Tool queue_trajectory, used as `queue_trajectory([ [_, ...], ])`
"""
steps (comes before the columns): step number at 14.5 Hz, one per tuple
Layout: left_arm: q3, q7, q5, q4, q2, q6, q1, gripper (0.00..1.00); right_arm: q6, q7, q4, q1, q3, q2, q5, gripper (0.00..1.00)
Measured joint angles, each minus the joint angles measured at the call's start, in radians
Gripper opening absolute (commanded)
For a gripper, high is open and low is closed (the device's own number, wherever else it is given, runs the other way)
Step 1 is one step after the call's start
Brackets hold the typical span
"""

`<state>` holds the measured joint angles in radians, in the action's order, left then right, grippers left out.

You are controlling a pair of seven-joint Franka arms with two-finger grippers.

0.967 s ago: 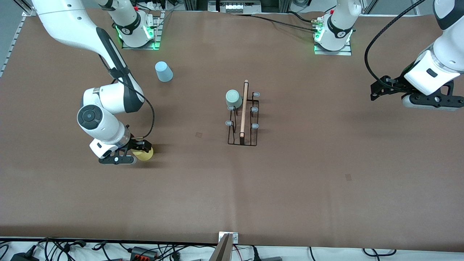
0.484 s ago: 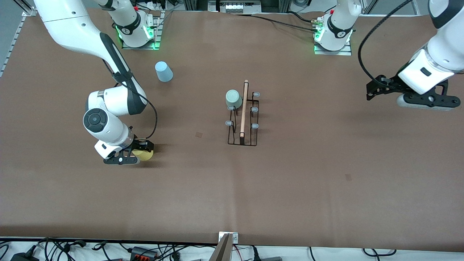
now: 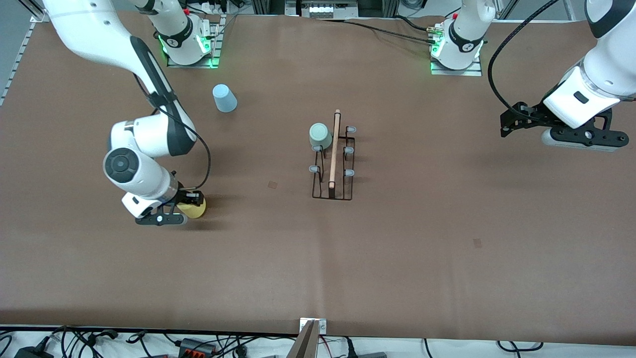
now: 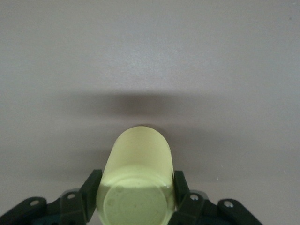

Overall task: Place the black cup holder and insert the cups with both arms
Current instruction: 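Carry the yellow cup with the right gripper onto a rack peg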

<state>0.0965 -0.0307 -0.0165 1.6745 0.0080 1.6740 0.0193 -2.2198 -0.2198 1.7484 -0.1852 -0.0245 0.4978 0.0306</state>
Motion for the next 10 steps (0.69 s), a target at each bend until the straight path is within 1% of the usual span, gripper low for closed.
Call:
queue_trajectory([
  [3,-0.001,0.0,0.0,0.0,0.001,0.001,0.0,1.0,0.161,-0.058,-0.066,-0.022,-0.006,-0.089,-0.092,0.09],
  [4,-0.001,0.0,0.0,0.0,0.002,0.002,0.0,1.0,0.203,-0.108,-0.09,-0.039,-0.008,-0.118,-0.113,0.09],
  [6,-0.002,0.0,0.0,0.0,0.004,0.003,-0.001,1.0,0.271,-0.223,-0.14,-0.083,-0.019,-0.159,-0.126,0.09],
  [8,-0.003,0.0,0.0,0.0,0.007,0.003,-0.002,1.0,0.288,-0.36,-0.181,-0.159,-0.027,-0.169,-0.126,0.09],
  [10,-0.003,0.0,0.0,0.0,0.009,0.004,-0.002,1.0,0.28,-0.497,-0.195,-0.246,-0.029,-0.158,-0.126,0.1],
])
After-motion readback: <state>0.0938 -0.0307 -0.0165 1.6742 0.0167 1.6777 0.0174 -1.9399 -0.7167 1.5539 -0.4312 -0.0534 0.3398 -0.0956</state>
